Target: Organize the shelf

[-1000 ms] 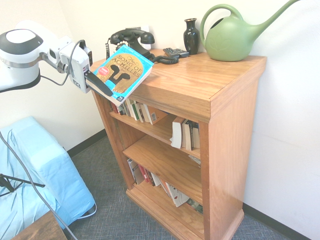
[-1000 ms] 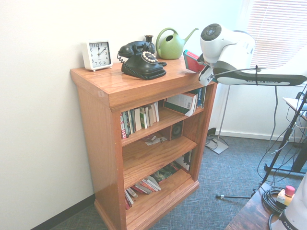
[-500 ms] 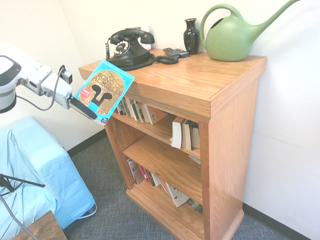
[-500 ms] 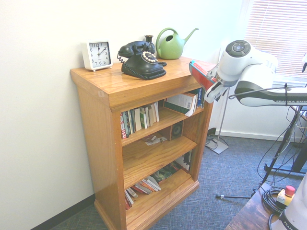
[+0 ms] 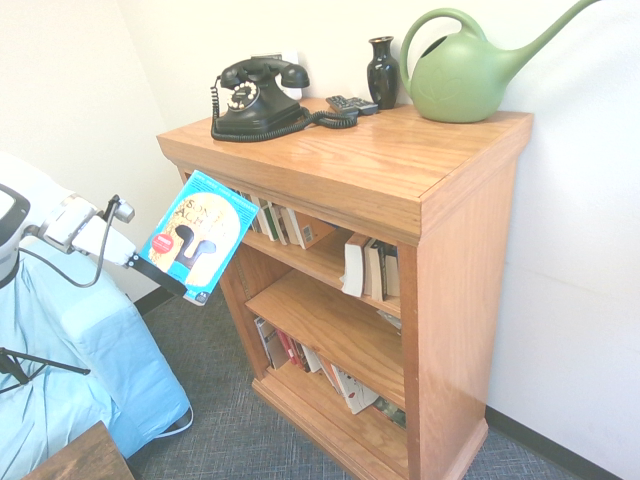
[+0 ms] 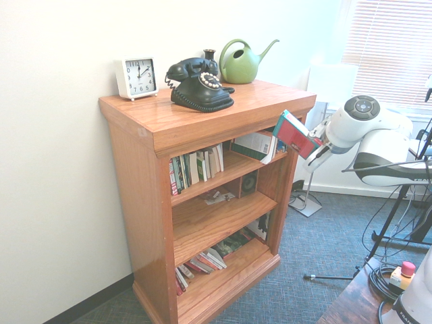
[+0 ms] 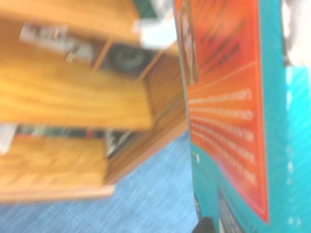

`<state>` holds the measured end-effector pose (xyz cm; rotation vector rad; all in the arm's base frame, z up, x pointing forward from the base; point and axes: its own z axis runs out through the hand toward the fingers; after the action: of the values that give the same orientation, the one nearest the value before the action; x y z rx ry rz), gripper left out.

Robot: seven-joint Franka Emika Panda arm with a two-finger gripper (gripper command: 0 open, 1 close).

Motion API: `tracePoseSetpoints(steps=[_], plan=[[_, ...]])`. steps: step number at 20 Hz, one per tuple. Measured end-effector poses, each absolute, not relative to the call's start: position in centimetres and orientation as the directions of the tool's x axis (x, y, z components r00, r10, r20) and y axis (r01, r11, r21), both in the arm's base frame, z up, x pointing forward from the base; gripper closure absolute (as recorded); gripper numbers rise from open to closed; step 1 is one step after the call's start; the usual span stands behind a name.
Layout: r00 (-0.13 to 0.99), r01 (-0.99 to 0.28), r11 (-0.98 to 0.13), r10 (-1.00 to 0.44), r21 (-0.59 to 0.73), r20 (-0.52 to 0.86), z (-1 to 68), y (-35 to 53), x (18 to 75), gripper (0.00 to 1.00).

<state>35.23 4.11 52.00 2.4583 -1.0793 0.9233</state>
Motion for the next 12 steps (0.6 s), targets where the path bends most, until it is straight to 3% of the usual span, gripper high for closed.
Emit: tracePoseSetpoints(steps=[12], plan=[[0.596,-0.69,-0.722,-0.602,-0.044,0.531,45.8,2.9,40.4,1.0]])
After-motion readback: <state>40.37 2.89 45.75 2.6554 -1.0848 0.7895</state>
